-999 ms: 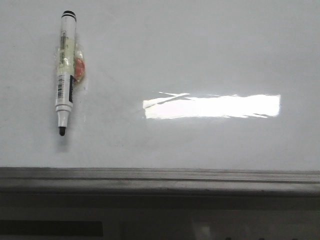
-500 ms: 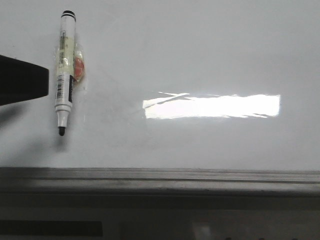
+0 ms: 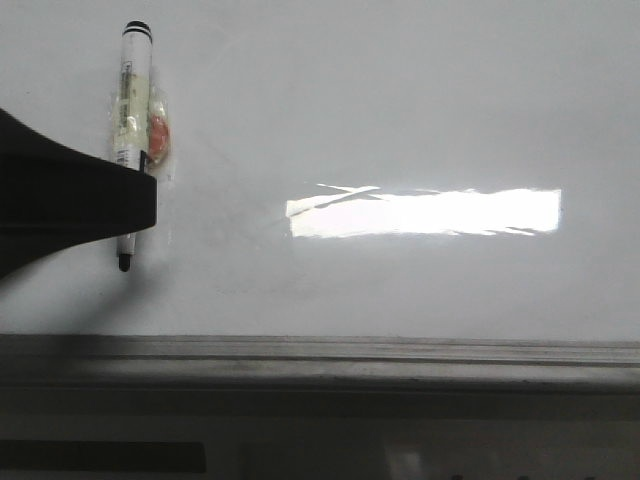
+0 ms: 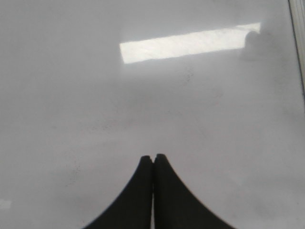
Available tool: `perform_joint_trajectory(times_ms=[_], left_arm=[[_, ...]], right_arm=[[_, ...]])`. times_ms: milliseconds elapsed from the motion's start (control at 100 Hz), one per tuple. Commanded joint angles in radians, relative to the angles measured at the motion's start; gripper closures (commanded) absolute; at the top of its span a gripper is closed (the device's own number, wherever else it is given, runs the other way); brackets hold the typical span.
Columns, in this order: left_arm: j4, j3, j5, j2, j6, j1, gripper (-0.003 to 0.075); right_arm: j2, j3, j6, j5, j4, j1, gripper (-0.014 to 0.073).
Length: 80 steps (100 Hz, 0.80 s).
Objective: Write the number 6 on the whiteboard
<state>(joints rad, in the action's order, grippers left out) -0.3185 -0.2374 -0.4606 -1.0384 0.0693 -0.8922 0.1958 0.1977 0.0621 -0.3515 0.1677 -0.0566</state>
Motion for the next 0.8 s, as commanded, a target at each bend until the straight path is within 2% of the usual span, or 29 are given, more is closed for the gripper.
perform_joint_trajectory(times_ms=[0, 120, 380, 480, 670, 790], left_arm=[[0.000, -0.031, -0.097, -0.015, 0.021, -0.010, 0.0294], [0.000, -0.031, -0.117, -0.043, 0.021, -0.010, 0.0308], [0.000, -0.031, -0.117, -0.089, 0.037, -0.010, 0.0430], [-0.005, -0.031, -0.117, -0.094, 0.037, -0.010, 0.0510], [-0.022, -0.031, -0.117, -0.105, 0.037, -0.010, 0.0721], [-0.022, -0.031, -0.125, -0.105, 0.037, -0.010, 0.0741]], right_arm=[[0.019, 0.038, 0.008, 0.079, 0.006, -0.002, 0.0657], [0.019, 0.038, 0.008, 0.079, 0.006, -0.002, 0.0657], [0.019, 0.038, 0.008, 0.079, 0.006, -0.002, 0.0657], [0.019, 0.038, 0.008, 0.079, 0.006, -0.002, 0.0657], [0.019, 0.038, 0.008, 0.062, 0.006, 0.000, 0.0657], [0.031, 0.038, 0.008, 0.055, 0.006, 0.029, 0.0657]])
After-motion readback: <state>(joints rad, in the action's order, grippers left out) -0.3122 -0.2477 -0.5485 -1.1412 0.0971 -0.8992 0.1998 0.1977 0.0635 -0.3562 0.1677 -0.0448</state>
